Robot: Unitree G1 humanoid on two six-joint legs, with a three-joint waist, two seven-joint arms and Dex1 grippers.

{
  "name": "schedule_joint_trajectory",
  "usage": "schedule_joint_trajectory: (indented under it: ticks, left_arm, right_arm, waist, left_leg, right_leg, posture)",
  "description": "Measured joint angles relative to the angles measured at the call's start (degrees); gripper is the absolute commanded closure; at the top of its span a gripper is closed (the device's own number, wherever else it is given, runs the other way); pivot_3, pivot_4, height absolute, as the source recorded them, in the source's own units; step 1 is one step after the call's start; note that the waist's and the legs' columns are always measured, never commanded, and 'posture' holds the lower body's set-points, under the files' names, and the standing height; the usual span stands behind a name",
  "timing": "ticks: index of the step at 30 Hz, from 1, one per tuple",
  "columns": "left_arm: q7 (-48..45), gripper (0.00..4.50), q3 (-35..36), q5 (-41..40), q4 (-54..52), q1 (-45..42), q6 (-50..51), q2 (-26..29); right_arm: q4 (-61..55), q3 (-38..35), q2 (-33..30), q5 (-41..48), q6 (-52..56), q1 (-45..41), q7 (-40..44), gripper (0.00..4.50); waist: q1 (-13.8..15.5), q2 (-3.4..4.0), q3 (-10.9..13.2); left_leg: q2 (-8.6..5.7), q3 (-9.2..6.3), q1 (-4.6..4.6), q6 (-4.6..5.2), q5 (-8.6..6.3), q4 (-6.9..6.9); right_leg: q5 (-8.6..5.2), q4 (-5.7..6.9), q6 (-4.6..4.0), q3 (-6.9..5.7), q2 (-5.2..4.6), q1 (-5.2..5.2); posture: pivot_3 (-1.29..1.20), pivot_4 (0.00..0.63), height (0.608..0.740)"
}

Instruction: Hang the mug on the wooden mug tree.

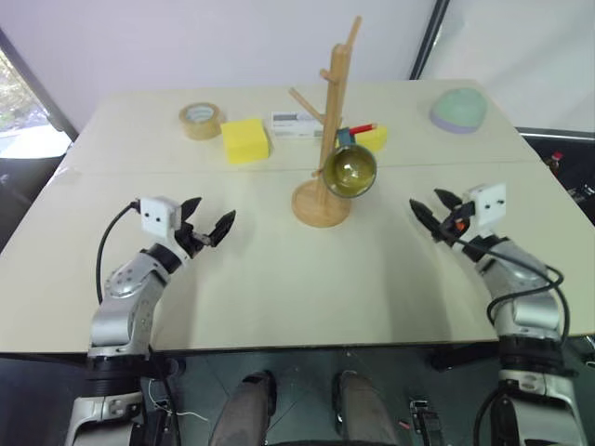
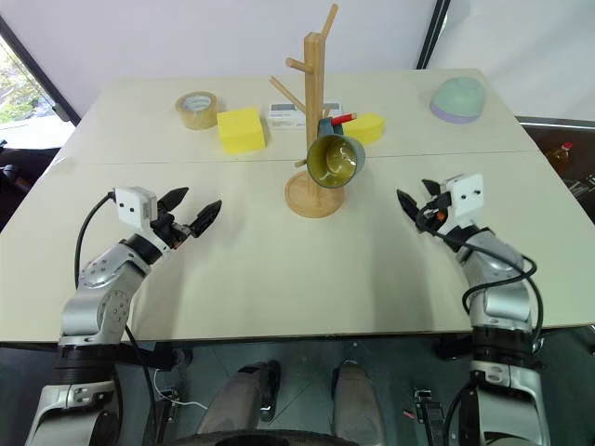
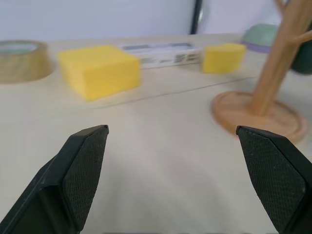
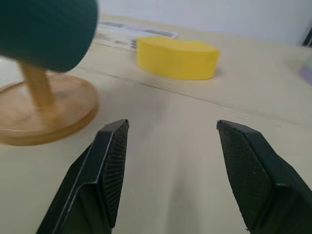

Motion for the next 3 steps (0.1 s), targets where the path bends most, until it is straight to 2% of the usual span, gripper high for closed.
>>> schedule_joint_trajectory:
  ticks: [3]
  left_arm:
    - [0.4, 0.0, 0.3, 0.5, 1.3, 0.5, -0.3, 0.0]
  right_arm:
    - [-1.1, 0.5, 0.4, 1.0, 0.8, 0.5, -0.3, 1.54]
  waist:
    - [0.1, 0.0, 0.0]
  left_leg:
    - [-0.01, -0.04, -0.01, 0.0, 0.0, -0.01]
  right_leg:
    - [0.0, 0.0, 0.0, -0.01, 0.0, -0.02]
  posture:
    - [0.0, 0.15, 0.74]
